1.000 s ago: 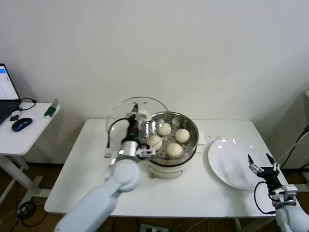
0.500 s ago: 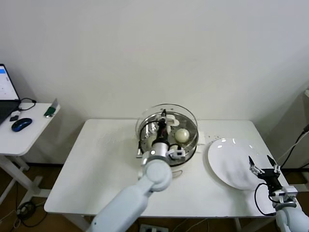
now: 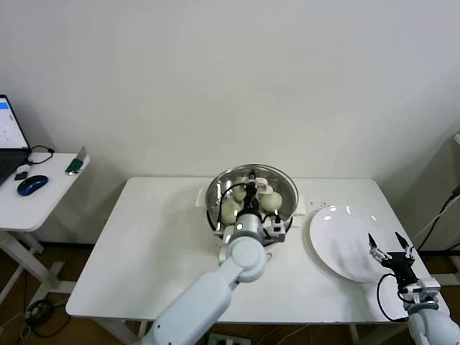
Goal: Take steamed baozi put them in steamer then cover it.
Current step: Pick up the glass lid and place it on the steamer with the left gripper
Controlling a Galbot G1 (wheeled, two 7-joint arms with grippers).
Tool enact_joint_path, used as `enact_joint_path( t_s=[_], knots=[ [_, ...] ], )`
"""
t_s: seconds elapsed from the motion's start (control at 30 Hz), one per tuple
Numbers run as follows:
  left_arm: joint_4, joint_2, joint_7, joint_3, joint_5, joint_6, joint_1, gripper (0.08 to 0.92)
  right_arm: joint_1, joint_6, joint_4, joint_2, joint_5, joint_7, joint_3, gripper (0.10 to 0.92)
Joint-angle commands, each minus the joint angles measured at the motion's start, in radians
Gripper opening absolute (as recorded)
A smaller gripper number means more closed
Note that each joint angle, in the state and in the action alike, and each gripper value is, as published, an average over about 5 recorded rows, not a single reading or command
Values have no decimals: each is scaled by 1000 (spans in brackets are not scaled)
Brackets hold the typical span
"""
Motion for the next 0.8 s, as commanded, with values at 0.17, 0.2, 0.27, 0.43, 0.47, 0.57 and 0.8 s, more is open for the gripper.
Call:
enact_joint_path(
  t_s=[0.17, 0.2, 0.27, 0.43, 0.47, 0.57, 0.8],
  knots=[
    [38, -20, 14, -1, 20, 49, -2, 150, 5, 3, -5, 7, -7, -2, -1, 823],
    [38, -20, 13, -2, 22, 49, -2, 150, 5, 3, -6, 8, -9, -3, -1, 823],
    [39, -20, 13, -3, 22, 49, -1, 150, 6, 4, -6, 10, -11, -4, -2, 823],
    [45, -17, 11, -9, 27, 49, -1, 150, 9, 4, -7, 12, -13, -5, -4, 823],
    [45, -16, 11, -10, 27, 49, 0, 150, 9, 4, -7, 12, -13, -5, -4, 823],
    [45, -13, 10, -13, 28, 49, 4, 150, 9, 4, -6, 11, -14, -6, -4, 823],
    [48, -11, 0, -8, 29, 49, 9, 150, 9, 5, -7, 14, -15, -8, -1, 823]
  ],
)
